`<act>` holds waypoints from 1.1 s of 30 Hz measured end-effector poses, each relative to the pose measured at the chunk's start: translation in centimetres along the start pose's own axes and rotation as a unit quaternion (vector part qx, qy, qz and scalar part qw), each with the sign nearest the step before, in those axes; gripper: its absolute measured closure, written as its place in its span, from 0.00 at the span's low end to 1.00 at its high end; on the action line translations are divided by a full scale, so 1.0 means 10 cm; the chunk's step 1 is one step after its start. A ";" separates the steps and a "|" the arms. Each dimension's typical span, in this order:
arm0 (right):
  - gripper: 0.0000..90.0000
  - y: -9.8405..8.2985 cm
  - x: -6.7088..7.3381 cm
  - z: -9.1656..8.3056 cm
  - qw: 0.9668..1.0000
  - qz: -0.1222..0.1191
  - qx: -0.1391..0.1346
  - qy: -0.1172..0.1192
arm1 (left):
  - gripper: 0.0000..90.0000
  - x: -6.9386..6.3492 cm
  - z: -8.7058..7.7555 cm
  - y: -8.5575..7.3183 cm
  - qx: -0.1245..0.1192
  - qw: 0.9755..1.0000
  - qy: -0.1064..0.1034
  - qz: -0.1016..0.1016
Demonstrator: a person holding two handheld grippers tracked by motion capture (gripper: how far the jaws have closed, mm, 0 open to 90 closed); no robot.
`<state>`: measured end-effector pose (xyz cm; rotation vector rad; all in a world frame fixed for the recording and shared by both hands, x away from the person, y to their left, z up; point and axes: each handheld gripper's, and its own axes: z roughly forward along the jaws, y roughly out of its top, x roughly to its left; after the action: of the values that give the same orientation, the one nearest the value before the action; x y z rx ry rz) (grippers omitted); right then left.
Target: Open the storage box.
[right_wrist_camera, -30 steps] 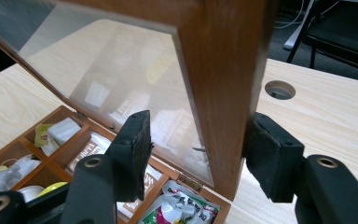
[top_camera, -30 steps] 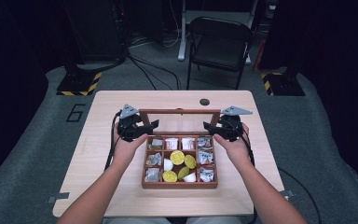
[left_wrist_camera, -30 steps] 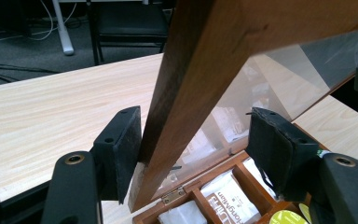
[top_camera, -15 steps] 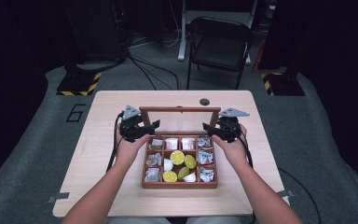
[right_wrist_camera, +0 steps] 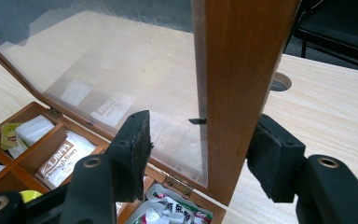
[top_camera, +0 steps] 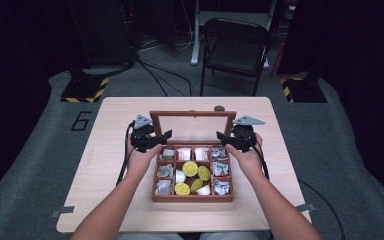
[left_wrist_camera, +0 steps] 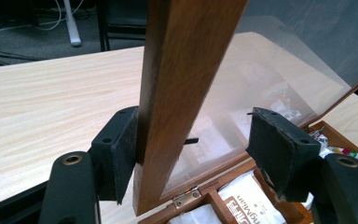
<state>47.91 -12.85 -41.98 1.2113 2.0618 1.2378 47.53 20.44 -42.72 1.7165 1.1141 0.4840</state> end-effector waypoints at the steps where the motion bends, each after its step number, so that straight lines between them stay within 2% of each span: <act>1: 0.47 0.00 0.00 0.01 1.000 0.004 0.000 0.000 | 0.38 0.00 0.01 -0.01 0.001 1.000 0.001 0.001; 7: 0.47 -0.02 -0.01 0.04 1.000 -0.002 0.006 -0.004 | 0.38 0.01 0.04 -0.02 0.006 1.000 0.004 0.001; 9: 0.47 -0.02 -0.01 0.05 1.000 0.004 0.005 -0.006 | 0.38 0.02 0.06 -0.03 0.005 1.000 0.004 -0.001; 15: 0.46 -0.03 0.00 0.08 1.000 0.008 0.005 -0.009 | 0.38 0.03 0.09 -0.05 0.009 1.000 0.008 -0.003; 18: 0.46 -0.04 -0.01 0.09 1.000 0.005 0.003 -0.011 | 0.37 0.03 0.12 -0.06 0.011 1.000 0.008 -0.010; 22: 0.46 -0.05 -0.01 0.11 1.000 0.007 0.005 -0.013 | 0.37 0.05 0.15 -0.08 0.018 1.000 0.010 -0.006; 32: 0.46 -0.09 -0.03 0.21 1.000 0.014 0.011 -0.019 | 0.38 0.09 0.23 -0.17 0.022 0.999 0.009 -0.028; 33: 0.46 -0.09 -0.04 0.23 1.000 0.017 0.015 -0.018 | 0.38 0.10 0.24 -0.17 0.024 0.999 0.009 -0.024</act>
<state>49.32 -12.29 -43.94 1.2779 2.0483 1.1955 49.02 20.21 -45.42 1.7260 1.1861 0.4451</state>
